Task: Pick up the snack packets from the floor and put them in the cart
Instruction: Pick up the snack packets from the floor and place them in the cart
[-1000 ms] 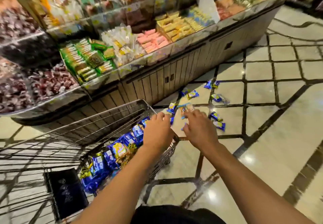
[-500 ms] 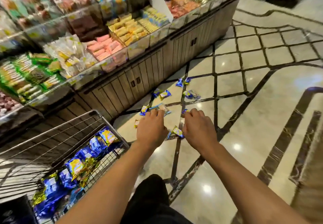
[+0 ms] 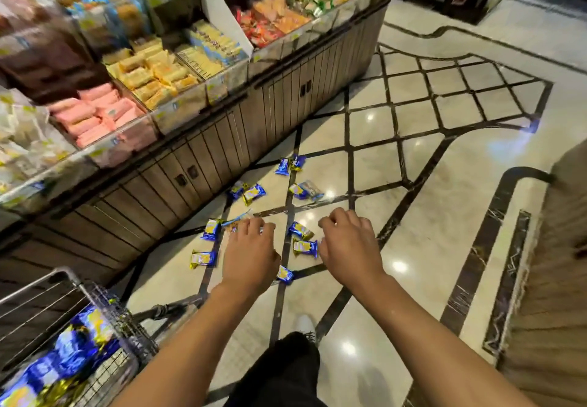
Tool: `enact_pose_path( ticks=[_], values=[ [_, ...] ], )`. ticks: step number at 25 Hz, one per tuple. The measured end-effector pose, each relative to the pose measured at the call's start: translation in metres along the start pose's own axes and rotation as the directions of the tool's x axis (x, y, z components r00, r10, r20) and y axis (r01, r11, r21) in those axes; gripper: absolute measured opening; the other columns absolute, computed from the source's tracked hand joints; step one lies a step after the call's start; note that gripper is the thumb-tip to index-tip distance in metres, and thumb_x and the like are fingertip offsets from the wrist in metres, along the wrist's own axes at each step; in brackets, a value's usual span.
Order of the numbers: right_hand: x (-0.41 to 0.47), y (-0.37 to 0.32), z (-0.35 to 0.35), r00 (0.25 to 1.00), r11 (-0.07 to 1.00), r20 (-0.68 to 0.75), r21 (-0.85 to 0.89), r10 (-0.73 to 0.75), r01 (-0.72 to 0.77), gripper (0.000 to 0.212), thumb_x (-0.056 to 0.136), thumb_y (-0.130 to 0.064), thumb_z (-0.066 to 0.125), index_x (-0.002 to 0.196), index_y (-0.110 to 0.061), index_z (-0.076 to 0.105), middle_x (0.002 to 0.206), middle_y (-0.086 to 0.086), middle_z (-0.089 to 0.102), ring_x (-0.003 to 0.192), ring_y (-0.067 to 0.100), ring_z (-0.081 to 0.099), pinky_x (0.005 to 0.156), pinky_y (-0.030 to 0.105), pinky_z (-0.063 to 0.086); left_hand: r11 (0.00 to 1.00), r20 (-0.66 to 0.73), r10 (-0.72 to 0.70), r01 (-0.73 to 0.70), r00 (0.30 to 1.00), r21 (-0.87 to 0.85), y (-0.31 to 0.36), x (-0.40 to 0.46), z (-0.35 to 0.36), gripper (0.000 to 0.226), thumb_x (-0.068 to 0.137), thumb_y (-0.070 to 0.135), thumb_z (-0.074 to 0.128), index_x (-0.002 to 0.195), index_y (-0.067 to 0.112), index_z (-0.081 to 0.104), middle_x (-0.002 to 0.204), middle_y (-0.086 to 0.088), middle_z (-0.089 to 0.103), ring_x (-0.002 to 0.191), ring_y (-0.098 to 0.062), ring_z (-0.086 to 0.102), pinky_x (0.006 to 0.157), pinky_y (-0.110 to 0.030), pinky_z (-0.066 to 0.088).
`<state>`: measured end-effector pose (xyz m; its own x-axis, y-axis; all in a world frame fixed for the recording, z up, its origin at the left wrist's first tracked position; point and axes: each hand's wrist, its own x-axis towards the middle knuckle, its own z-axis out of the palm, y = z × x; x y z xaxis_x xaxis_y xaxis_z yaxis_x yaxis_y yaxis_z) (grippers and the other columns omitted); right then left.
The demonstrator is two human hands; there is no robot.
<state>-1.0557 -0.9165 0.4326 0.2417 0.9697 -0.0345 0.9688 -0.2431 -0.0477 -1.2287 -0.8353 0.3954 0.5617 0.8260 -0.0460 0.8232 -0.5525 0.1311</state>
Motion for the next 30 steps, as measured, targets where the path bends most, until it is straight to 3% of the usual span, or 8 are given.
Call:
enact_pose_path(
  ticks=[12, 18, 25, 30],
  values=[
    [0.172, 0.145, -0.029, 1.000, 0.996, -0.008, 0.093, -0.008, 0.008, 0.039, 0.088, -0.029, 0.055, 0.125, -0.018, 0.058, 0.119, 0.006, 0.054, 0.111, 0.026, 0.050, 0.091, 0.041, 0.046, 1.000, 0.017, -0.003, 0.003, 1.000, -0.018, 0.101, 0.209, -0.010, 0.053, 0.083, 0.030, 0.058, 0.135, 0.018, 0.052, 0.131, -0.005, 0.052, 0.124, -0.028, 0.042, 0.100, -0.040, 0.042],
    [0.252, 0.242, -0.016, 0.990, 0.978, 0.019, 0.160, -0.142, 0.137, 0.038, 0.090, -0.028, 0.054, 0.126, -0.017, 0.057, 0.121, 0.005, 0.052, 0.114, 0.025, 0.049, 0.088, 0.039, 0.047, 0.989, 0.002, -0.143, 0.143, 0.990, -0.037, 0.153, 0.299, 0.003, 0.046, 0.082, 0.029, 0.062, 0.127, 0.018, 0.057, 0.123, -0.005, 0.056, 0.114, -0.028, 0.048, 0.090, -0.040, 0.046],
    [0.350, 0.342, -0.023, 0.932, 0.924, 0.025, 0.137, -0.362, 0.356, 0.032, 0.089, -0.027, 0.054, 0.118, -0.017, 0.059, 0.117, 0.007, 0.054, 0.110, 0.028, 0.050, 0.086, 0.040, 0.043, 0.934, 0.050, -0.354, 0.356, 0.934, -0.023, 0.240, 0.395, -0.003, 0.051, 0.088, 0.031, 0.056, 0.137, 0.018, 0.047, 0.134, -0.003, 0.049, 0.123, -0.026, 0.041, 0.097, -0.037, 0.041],
    [0.420, 0.376, -0.032, 0.864, 0.859, 0.006, 0.110, -0.503, 0.500, 0.036, 0.087, -0.030, 0.057, 0.120, -0.017, 0.057, 0.119, 0.007, 0.053, 0.112, 0.027, 0.048, 0.096, 0.040, 0.039, 0.894, 0.011, -0.448, 0.448, 0.894, -0.021, 0.250, 0.454, -0.011, 0.056, 0.086, 0.035, 0.061, 0.137, 0.016, 0.048, 0.140, -0.007, 0.046, 0.129, -0.029, 0.038, 0.100, -0.041, 0.041]
  ],
)
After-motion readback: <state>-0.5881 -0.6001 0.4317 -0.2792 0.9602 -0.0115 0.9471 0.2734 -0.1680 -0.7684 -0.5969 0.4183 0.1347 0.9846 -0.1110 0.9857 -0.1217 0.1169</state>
